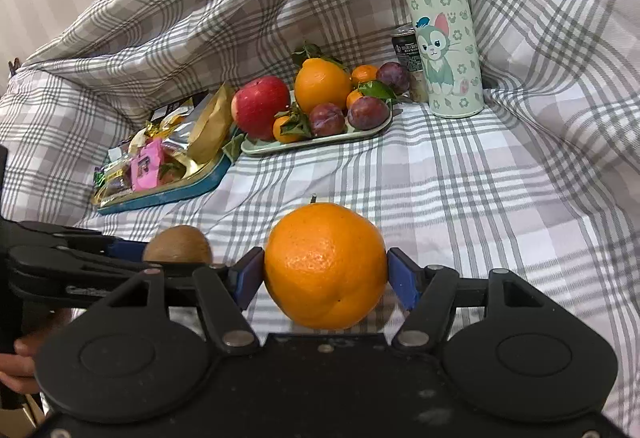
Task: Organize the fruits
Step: 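Carry the kiwi in left gripper and orange in right gripper toward the gold tray, then lower the kiwi into the gold tray and open left gripper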
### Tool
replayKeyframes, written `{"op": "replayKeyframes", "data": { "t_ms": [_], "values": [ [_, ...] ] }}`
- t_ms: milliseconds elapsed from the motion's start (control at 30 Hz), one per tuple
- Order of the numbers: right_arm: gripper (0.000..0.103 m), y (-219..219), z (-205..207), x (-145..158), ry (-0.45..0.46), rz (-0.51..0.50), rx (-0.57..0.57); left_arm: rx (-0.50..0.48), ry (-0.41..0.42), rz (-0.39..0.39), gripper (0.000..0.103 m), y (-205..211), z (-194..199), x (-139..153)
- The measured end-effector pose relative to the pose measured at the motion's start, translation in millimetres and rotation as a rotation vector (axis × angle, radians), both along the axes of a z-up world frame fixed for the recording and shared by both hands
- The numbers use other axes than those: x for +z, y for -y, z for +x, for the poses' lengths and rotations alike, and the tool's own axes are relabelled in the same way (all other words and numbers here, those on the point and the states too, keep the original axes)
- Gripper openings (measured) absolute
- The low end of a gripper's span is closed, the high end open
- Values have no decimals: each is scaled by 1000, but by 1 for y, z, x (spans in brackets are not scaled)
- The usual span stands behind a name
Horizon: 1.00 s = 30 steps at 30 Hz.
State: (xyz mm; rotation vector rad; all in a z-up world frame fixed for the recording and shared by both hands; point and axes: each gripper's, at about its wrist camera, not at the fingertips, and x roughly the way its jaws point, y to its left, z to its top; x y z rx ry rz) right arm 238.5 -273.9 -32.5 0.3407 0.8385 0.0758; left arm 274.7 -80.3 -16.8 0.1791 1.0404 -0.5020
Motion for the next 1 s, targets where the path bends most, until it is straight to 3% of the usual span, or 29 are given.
{"op": "replayKeyframes", "data": {
  "t_ms": [467,700,1000],
  "values": [
    [70,-27,-80,32,27,-5,57,18,16,-7,62,-41,-101,32],
    [70,-41,-122,37,14,15,65,41,-12,-25,62,-58,-146,21],
    [70,-52,-160,25,-39,38,60,31,-5,10,62,-56,-188,-5]
  ]
}}
